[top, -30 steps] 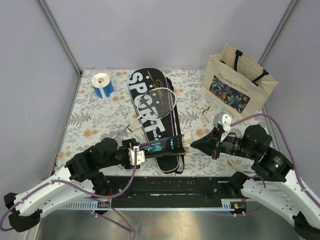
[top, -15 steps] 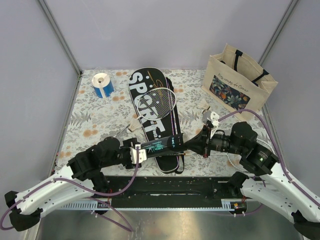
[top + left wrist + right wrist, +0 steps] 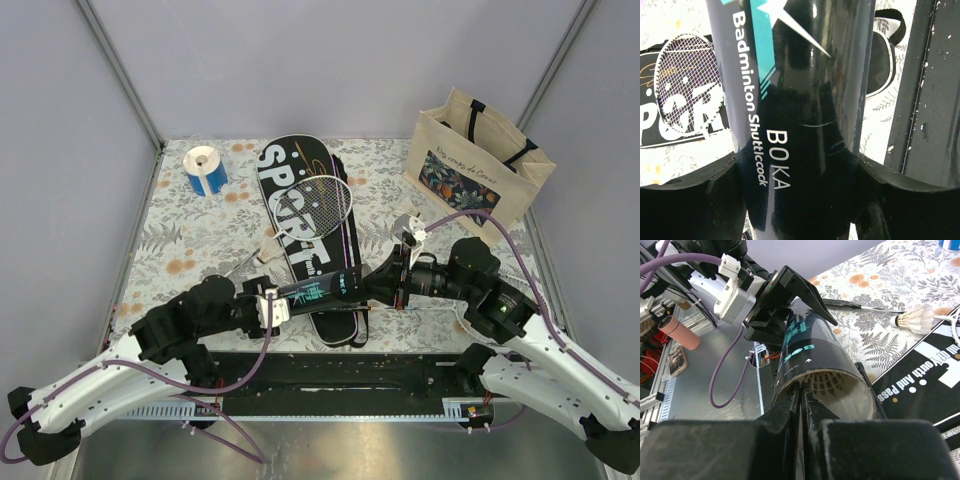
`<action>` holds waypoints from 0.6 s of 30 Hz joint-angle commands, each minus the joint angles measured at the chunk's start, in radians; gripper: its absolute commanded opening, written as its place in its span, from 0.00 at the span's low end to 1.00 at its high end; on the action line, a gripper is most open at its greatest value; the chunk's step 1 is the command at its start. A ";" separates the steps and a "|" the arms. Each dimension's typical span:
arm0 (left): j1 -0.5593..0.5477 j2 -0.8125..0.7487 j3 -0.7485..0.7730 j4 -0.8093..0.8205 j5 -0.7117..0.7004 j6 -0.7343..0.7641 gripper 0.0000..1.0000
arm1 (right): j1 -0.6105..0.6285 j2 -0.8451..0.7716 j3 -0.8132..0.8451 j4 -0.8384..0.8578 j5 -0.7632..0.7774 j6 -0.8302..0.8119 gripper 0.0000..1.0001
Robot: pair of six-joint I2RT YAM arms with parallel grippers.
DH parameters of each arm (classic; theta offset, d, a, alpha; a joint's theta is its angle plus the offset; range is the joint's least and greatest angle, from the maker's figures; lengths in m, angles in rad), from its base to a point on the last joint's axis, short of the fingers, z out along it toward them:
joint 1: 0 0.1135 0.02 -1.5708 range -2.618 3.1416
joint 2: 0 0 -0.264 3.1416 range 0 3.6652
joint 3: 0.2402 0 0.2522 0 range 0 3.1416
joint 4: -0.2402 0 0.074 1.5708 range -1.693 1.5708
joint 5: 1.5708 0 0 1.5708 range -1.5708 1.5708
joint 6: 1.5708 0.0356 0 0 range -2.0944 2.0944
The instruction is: Pack up the badminton gear
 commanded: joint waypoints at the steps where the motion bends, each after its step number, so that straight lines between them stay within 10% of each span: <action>1: -0.006 -0.021 0.041 0.137 0.060 0.011 0.00 | -0.001 0.013 -0.006 0.015 0.029 0.034 0.18; 7: -0.008 -0.024 0.036 0.120 -0.030 -0.026 0.00 | -0.003 -0.102 0.040 -0.054 0.272 0.118 0.48; 18: 0.002 0.019 0.082 0.166 -0.418 -0.167 0.00 | -0.001 -0.263 0.002 -0.029 0.668 0.278 0.66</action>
